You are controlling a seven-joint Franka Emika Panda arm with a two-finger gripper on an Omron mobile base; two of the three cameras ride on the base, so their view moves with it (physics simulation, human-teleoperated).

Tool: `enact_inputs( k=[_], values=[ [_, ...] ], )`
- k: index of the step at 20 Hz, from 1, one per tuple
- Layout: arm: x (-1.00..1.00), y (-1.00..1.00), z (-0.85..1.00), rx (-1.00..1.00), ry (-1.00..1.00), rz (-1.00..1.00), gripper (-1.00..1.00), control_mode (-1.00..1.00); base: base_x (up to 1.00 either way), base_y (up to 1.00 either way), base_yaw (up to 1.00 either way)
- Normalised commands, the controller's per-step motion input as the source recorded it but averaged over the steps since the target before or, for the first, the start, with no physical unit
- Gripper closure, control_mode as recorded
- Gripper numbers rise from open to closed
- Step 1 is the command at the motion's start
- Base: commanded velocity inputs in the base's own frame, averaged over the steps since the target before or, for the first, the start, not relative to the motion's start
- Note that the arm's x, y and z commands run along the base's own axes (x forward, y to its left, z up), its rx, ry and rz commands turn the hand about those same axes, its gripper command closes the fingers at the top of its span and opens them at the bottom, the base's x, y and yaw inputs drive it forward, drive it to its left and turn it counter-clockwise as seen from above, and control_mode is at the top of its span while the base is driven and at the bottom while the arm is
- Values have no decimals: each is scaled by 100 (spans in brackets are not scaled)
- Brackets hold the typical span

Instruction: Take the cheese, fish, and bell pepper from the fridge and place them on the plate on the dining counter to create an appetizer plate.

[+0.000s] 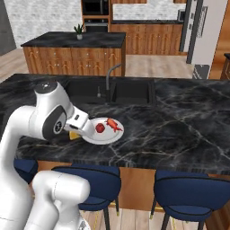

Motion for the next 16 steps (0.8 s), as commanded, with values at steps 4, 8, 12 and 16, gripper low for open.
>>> enact_inputs(
  k=[4, 8, 12, 16],
  values=[
    [14, -33, -18, 10, 16, -30, 100, -100, 0, 0, 0],
    [32, -13, -29, 11, 12, -28, 100, -100, 0, 0, 0],
    [56, 1, -36, 3, 2, -11, 100, -100, 0, 0, 0],
    [64, 0, -42, 0, 4, 0, 100, -100, 0, 0, 0]
  ],
)
